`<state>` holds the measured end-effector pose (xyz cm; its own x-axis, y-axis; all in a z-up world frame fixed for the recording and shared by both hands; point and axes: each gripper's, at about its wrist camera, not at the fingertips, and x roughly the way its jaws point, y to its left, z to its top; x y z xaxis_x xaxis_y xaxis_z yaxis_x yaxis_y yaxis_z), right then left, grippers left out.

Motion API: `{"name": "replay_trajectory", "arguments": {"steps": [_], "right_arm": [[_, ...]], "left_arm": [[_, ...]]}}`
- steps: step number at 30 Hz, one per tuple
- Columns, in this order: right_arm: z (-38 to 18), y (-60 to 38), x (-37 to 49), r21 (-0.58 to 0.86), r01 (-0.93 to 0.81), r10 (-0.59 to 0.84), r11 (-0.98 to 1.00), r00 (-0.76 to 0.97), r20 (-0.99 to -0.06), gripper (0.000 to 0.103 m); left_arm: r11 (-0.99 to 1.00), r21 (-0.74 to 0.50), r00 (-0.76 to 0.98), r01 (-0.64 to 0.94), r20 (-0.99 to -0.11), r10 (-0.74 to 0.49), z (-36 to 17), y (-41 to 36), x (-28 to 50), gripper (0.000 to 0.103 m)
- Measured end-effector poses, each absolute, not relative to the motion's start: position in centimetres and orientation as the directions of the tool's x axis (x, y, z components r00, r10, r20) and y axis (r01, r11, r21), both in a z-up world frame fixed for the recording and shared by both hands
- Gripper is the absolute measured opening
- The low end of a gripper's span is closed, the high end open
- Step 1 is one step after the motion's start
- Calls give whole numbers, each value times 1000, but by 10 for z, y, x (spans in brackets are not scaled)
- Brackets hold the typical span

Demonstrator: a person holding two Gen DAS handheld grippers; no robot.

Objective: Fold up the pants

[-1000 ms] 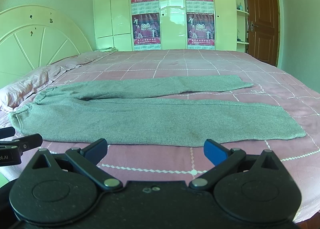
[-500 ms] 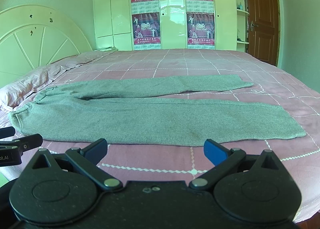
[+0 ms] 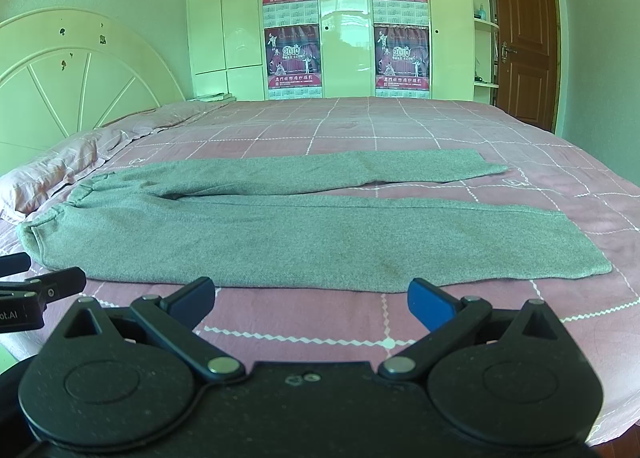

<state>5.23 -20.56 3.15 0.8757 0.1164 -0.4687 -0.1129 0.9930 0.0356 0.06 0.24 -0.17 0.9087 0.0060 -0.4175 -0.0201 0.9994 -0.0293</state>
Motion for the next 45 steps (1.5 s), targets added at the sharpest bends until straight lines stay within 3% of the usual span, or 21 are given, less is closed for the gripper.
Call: {"name": "replay_trajectory", "arguments": {"steps": [38, 45], "right_arm": [[30, -205, 53, 41, -118, 123, 992, 875, -468, 97], [44, -215, 59, 103, -118, 152, 988, 885, -439, 97]], "left_arm": [[999, -11, 901, -33, -433, 25, 2, 7, 4, 103], [986, -97, 879, -136, -470, 75, 7, 56, 19, 103]]}}
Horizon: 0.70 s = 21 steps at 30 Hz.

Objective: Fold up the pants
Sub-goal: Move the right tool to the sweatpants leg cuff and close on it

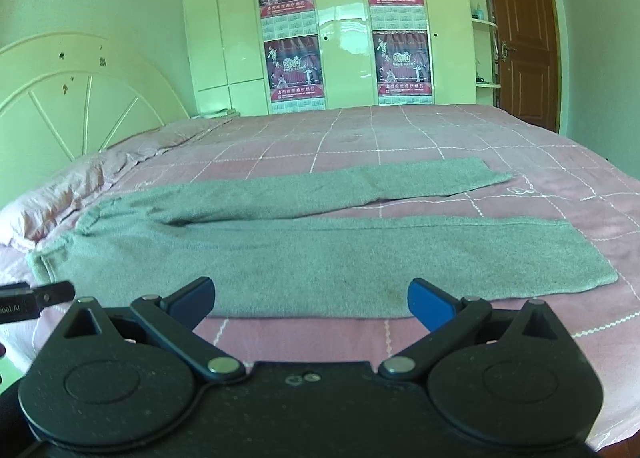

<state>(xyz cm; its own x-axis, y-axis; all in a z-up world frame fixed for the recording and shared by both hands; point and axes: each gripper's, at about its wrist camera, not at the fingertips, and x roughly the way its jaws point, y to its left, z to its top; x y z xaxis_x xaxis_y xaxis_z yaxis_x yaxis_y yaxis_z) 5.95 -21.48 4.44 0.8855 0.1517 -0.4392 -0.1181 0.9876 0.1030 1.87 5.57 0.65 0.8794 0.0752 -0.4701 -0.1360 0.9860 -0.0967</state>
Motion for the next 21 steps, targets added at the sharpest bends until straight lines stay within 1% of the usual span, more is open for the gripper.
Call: {"name": "replay_trajectory", "arguments": {"steps": [4, 9, 11, 13, 14, 16, 17, 19, 21], "right_arm": [[50, -215, 78, 139, -123, 174, 983, 872, -457, 97], [60, -202, 118, 189, -170, 242, 967, 846, -476, 97], [64, -196, 144, 219, -201, 288, 955, 809, -512, 97], [68, -186, 171, 222, -240, 324, 945, 772, -546, 97], [72, -181, 181, 204, -258, 329, 944, 768, -550, 97], [81, -169, 201, 143, -287, 318, 947, 774, -547, 96], [86, -166, 211, 123, -300, 317, 946, 780, -540, 94], [92, -158, 233, 87, -311, 309, 946, 790, -531, 86], [95, -151, 262, 65, -322, 306, 945, 793, -527, 86]], "left_arm": [[983, -64, 867, -172, -484, 120, 4, 77, 33, 103], [979, -126, 862, -159, -501, 76, 6, 108, 61, 103], [974, -138, 851, -179, -519, 83, 6, 123, 77, 103], [976, -112, 849, -189, -518, 105, 10, 141, 98, 103], [977, -87, 849, -193, -514, 122, 13, 151, 112, 103], [971, -86, 846, -221, -512, 147, 21, 177, 136, 103], [967, -97, 843, -236, -516, 154, 25, 194, 151, 103], [966, -102, 843, -238, -516, 153, 30, 225, 182, 103], [967, -63, 832, -245, -527, 177, 31, 254, 214, 103]]}}
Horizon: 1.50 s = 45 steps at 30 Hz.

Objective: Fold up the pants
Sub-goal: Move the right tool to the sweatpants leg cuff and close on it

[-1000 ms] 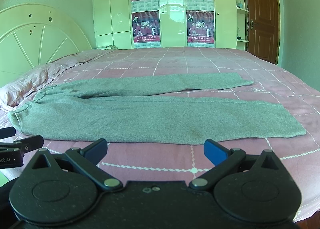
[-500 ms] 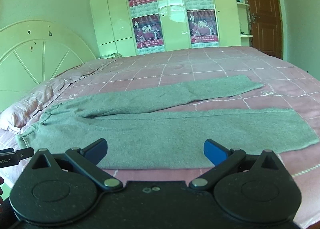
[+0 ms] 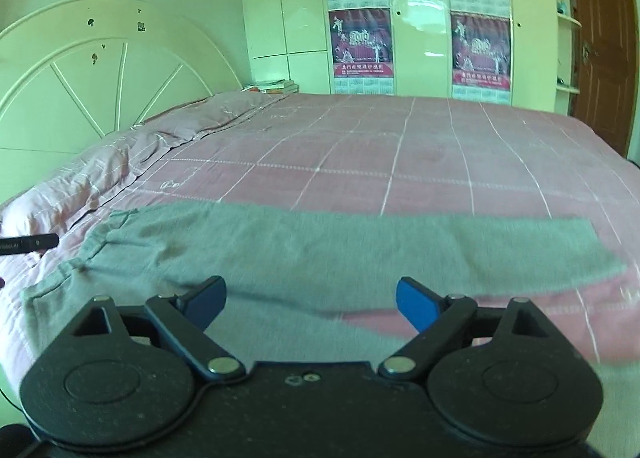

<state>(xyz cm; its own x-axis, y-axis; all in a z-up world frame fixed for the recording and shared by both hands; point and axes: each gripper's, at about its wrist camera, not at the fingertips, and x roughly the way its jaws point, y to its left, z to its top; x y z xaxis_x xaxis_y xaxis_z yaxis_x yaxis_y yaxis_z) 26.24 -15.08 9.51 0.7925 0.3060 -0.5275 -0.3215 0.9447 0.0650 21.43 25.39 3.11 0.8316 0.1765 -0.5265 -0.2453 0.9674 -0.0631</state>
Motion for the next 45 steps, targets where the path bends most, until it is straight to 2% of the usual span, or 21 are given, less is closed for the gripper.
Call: {"name": "replay_trajectory", "arguments": {"steps": [3, 7, 8, 9, 10, 12, 18, 20, 22, 23, 25, 30, 35, 38, 39, 41, 42, 43, 45], "right_arm": [[94, -140, 308, 44, -335, 306, 941, 790, -531, 86], [83, -121, 370, -13, -363, 293, 932, 772, -564, 73], [80, -117, 382, -23, -365, 287, 931, 768, -573, 71], [76, -116, 395, -25, -368, 286, 929, 761, -582, 68], [72, -114, 404, -23, -369, 286, 929, 756, -589, 68], [65, -111, 415, -25, -372, 285, 928, 752, -595, 68], [34, -110, 443, -1, -406, 317, 914, 713, -625, 66], [24, -108, 450, 0, -426, 328, 905, 696, -639, 63], [16, -107, 456, -6, -445, 335, 896, 683, -649, 61], [13, -106, 460, -8, -457, 342, 889, 676, -653, 60], [9, -103, 466, -25, -481, 349, 876, 670, -655, 58], [2, -88, 487, -111, -552, 346, 826, 654, -673, 44], [1, -75, 512, -158, -599, 340, 785, 630, -698, 45], [-7, -68, 531, -148, -636, 325, 757, 563, -759, 50], [-8, -69, 535, -128, -647, 337, 752, 543, -769, 50], [-8, -72, 541, -74, -661, 367, 747, 502, -783, 41], [-7, -72, 541, -73, -666, 369, 742, 496, -786, 22], [-7, -69, 539, -100, -670, 353, 735, 505, -788, 7], [-4, -63, 532, -139, -674, 329, 726, 517, -790, 0]], "left_arm": [[973, -14, 816, -229, -547, 184, 25, 293, 262, 103], [982, 50, 790, -184, -586, 178, 3, 334, 320, 103], [985, 58, 789, -163, -592, 165, -3, 341, 331, 101], [989, 58, 787, -140, -599, 146, -11, 349, 342, 92], [993, 49, 781, -112, -613, 118, -17, 356, 352, 86], [996, 41, 771, -83, -630, 90, -30, 363, 368, 83], [999, -26, 755, 28, -654, -39, -58, 368, 411, 82], [997, -69, 753, 47, -653, -81, -65, 368, 420, 78], [989, -111, 748, 93, -648, -143, -68, 363, 423, 46], [991, -89, 750, 103, -647, -136, -67, 357, 423, 42], [987, -104, 757, 124, -633, -162, -64, 355, 417, 20], [983, -134, 766, 123, -618, -180, -57, 362, 413, 17], [985, -101, 753, 137, -636, -170, -60, 360, 416, 17], [985, -112, 750, 129, -639, -171, -63, 363, 419, 25], [986, -115, 748, 123, -641, -168, -64, 363, 420, 31], [987, -115, 751, 114, -640, -162, -67, 363, 422, 37], [987, -120, 752, 107, -639, -160, -69, 363, 423, 38], [987, -115, 753, 108, -639, -157, -70, 362, 424, 31], [986, -113, 755, 120, -635, -164, -69, 357, 425, 19]]}}
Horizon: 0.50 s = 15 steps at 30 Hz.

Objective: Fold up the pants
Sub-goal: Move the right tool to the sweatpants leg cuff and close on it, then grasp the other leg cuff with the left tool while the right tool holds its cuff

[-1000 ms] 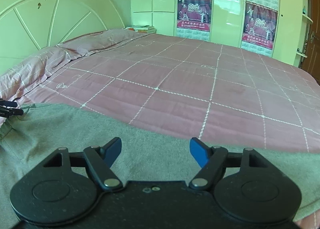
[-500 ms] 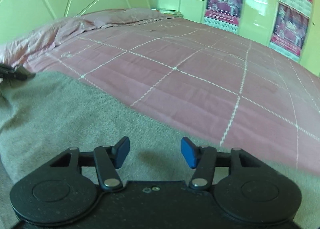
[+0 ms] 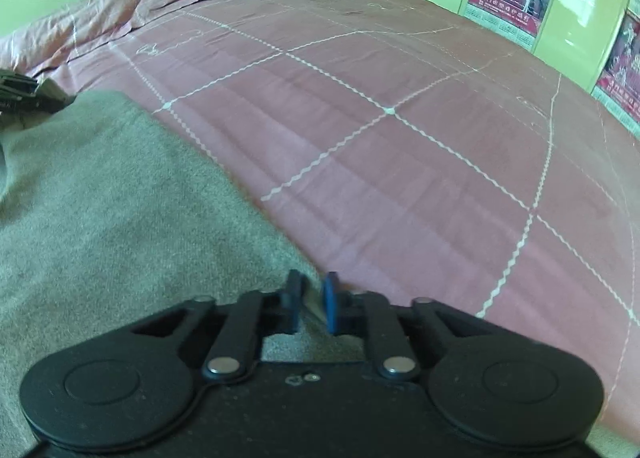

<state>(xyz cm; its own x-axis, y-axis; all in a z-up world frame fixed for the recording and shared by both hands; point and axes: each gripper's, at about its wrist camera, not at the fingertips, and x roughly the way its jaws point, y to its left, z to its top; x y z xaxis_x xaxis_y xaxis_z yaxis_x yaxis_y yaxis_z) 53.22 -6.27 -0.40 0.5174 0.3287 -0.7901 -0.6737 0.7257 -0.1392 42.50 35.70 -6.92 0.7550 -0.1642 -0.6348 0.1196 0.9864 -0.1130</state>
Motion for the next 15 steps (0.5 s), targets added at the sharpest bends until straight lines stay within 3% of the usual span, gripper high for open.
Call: {"name": "replay_trajectory", "arguments": {"steps": [2, 10, 15], "right_arm": [[5, -64, 523, -155, -654, 324, 740, 549, -770, 0], [74, -83, 431, -253, -659, 376, 709, 656, -655, 0], [91, -91, 367, -301, -664, 379, 684, 677, -631, 0]], "left_arm": [[990, -66, 773, 127, -619, -140, -64, 351, 420, 17], [981, -11, 908, 193, -377, -183, -10, 352, 351, 16], [977, 37, 937, 211, -294, -191, 8, 336, 290, 16]]}}
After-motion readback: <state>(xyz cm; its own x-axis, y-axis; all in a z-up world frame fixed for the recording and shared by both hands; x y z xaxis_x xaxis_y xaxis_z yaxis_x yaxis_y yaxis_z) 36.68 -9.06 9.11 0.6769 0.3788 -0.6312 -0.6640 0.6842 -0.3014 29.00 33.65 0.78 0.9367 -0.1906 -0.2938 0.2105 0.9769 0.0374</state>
